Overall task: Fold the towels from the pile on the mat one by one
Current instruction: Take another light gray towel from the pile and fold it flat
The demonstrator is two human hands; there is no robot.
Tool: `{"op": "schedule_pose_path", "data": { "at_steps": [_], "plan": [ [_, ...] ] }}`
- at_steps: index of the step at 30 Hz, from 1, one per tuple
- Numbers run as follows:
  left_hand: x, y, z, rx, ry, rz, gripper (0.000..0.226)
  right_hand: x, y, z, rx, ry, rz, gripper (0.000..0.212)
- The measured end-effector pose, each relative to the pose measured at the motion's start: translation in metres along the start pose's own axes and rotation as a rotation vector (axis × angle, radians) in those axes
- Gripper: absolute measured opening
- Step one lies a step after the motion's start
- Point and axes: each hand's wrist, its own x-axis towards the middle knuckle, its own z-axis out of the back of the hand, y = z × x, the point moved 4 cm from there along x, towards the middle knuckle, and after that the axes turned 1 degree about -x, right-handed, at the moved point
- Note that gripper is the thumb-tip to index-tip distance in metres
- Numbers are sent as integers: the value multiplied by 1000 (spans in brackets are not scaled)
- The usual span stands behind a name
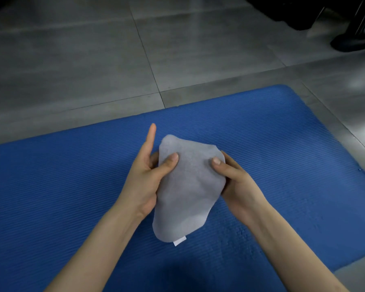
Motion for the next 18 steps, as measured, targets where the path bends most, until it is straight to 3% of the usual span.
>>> {"op": "schedule_pose_path", "data": {
  "at_steps": [6, 11, 18],
  "plan": [
    [-9, -13, -5, -5, 53, 3, 111, -11, 10, -13, 203, 5, 120, 95],
    [-18, -23, -10, 69, 45, -83, 113, -23, 29, -17, 29, -61, 275, 103],
    [-22, -28, -15, 69, 64, -108, 117, -35, 32, -21, -51, -35, 130, 91]
  ]
}}
